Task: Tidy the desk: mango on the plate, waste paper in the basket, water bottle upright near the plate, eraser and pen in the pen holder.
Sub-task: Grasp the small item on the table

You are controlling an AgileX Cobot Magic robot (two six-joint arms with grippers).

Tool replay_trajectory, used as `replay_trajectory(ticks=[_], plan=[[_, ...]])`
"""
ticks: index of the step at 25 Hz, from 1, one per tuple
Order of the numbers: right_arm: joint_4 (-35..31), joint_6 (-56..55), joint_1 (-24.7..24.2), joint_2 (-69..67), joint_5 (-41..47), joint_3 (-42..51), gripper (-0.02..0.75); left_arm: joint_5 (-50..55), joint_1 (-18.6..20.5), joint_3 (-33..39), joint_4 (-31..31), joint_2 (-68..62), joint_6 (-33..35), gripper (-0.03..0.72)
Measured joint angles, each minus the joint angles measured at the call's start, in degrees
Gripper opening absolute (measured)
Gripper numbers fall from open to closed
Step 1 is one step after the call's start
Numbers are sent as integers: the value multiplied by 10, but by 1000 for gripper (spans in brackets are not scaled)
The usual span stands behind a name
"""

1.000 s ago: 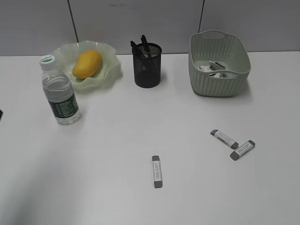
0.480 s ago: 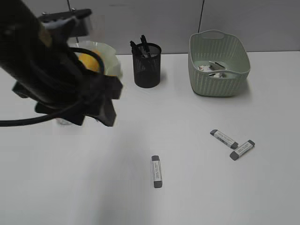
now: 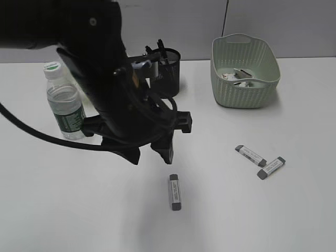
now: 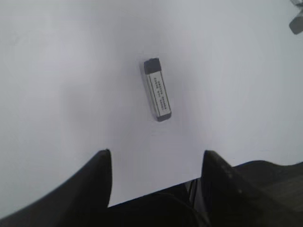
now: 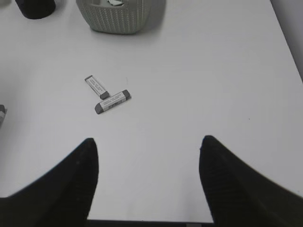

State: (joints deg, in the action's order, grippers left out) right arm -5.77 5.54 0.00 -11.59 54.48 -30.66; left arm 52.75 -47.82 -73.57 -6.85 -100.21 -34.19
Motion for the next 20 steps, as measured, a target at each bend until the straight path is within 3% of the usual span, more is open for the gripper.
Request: replay_trajectory(ticks=[8, 20], plan=[[1, 0, 0, 78, -14, 4, 529, 62, -1, -58, -1, -73, -44, 448], [0, 4, 0, 121, -37, 11, 529, 44, -4, -71, -38, -134, -120, 447]])
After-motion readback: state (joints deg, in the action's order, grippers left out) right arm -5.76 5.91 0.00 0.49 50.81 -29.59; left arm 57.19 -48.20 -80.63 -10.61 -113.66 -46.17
